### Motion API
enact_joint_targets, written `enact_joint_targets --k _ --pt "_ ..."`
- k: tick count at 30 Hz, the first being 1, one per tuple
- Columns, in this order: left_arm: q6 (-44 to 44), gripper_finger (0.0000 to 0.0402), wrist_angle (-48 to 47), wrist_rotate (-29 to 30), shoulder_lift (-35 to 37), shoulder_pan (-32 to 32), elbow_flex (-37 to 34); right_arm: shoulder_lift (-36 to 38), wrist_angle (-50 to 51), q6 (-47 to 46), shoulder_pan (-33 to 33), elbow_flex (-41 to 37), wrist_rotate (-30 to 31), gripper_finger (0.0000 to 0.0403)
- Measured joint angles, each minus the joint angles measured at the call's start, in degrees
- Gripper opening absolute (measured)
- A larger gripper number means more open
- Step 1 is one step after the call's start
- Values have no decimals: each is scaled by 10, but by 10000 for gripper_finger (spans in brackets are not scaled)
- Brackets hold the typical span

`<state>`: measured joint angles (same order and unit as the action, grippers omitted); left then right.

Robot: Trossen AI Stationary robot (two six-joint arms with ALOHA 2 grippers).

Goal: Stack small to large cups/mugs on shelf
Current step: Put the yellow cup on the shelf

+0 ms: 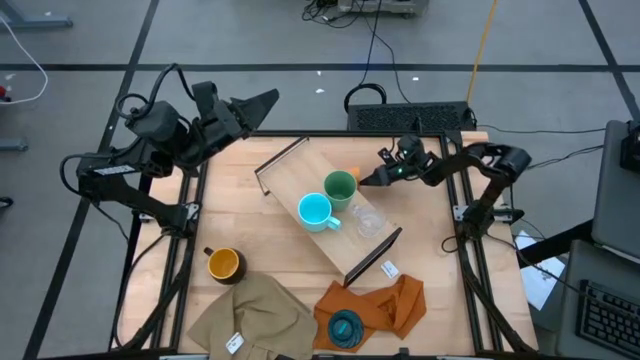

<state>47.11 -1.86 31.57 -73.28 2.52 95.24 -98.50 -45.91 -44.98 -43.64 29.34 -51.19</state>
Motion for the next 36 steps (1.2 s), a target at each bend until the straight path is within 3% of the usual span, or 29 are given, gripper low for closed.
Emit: enact_joint_targets --k 11,13,16,18,24,36 --pt "10 202 38 -20 0 0 0 -50 -54 15 13 1 -1 182" --pt "4 202 46 -21 0 2 0 -62 -62 29 21 3 -2 142" --pt "-5 202 51 -21 0 5 0 -66 -68 44 31 2 8 41" --pt "-5 202 50 -22 0 5 0 -66 -85 35 35 2 23 16" --pt "-5 202 50 -31 0 5 0 -60 -118 -4 32 2 37 4" --pt "-9 202 33 -44 0 8 0 -35 -106 13 8 2 31 1"
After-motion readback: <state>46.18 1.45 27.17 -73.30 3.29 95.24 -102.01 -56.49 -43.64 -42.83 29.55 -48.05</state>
